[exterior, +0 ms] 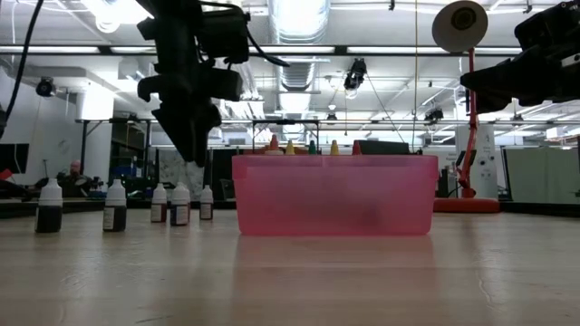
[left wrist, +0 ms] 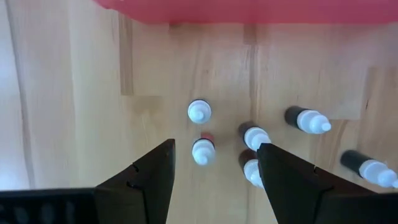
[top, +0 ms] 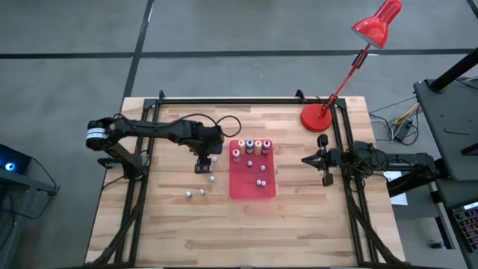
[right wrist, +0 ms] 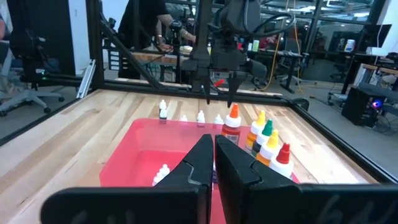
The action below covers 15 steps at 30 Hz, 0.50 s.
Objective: Pick & Place food coloring
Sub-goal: Put the small food coloring bottle into the red bin
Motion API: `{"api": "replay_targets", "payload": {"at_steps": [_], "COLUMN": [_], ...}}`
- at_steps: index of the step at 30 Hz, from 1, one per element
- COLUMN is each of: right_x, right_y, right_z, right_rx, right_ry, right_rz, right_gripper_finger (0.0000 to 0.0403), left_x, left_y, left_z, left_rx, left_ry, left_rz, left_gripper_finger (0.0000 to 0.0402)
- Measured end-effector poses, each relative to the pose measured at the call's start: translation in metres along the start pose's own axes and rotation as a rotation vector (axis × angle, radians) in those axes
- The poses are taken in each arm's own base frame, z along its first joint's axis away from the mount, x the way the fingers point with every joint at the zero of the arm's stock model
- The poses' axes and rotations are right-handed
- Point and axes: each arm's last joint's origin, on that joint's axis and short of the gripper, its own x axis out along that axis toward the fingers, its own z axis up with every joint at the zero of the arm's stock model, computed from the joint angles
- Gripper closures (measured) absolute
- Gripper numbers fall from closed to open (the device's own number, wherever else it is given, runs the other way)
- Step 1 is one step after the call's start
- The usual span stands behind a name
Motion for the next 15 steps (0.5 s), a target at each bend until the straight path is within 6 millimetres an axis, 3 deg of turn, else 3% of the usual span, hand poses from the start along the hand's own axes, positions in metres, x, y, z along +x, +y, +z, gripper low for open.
{"api": "replay_targets", "payload": {"at_steps": [15], "right_x": [0.0], "right_y": [0.0], "right_z": [-0.0001], "right_rx": [-0.002], "right_ry": [0.0], "right_rz": [0.0], "right_gripper_finger": [0.0394], "left_x": [-0.0013], "left_y": [0.002], "left_z": [-0.0008], "left_rx": [-0.073], "left_ry": [-0.005], "left_rz": [0.004], "left_gripper_finger": [0.0203]}}
